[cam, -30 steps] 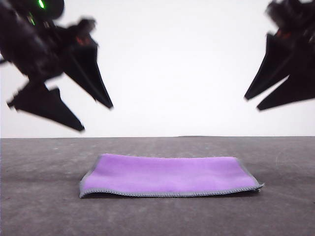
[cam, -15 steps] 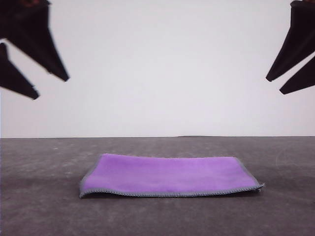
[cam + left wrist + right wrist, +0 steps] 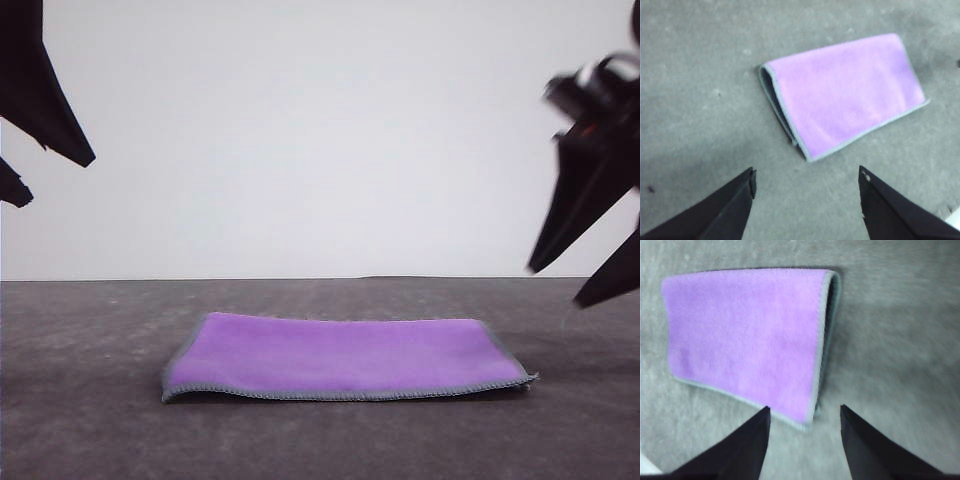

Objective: Fold clothes

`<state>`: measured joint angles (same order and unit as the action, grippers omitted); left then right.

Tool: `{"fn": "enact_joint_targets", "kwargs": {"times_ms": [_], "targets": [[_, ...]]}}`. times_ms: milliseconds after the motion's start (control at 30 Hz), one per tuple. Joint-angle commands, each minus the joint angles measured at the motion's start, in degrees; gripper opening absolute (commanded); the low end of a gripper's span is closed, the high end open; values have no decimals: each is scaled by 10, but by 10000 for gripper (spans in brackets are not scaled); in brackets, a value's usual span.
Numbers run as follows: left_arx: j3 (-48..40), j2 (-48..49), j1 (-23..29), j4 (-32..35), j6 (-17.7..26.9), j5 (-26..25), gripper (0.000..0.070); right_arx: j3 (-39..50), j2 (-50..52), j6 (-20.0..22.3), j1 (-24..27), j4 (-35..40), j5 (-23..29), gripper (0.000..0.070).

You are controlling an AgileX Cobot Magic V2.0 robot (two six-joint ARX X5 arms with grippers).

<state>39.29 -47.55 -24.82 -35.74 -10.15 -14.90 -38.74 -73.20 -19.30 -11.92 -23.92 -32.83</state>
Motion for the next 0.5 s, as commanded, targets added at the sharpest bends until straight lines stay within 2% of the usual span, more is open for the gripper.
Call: {"fn": "enact_joint_targets", "kwargs": {"times_ms": [0,167,367,467], "targets": [[6,-3,-2,-3,1,1,391,-3,-30,9,-1,32,-14,286],[6,-3,-2,-13,0,0,391,-3,-102,2,-1,104,-41,286],[6,-3,-2,-16,0,-1,390,-3,-157,2,1,132,-46,286],[6,-3,-2,-16,0,-1,390,-3,-177,2,1,151,-72,286]]}}
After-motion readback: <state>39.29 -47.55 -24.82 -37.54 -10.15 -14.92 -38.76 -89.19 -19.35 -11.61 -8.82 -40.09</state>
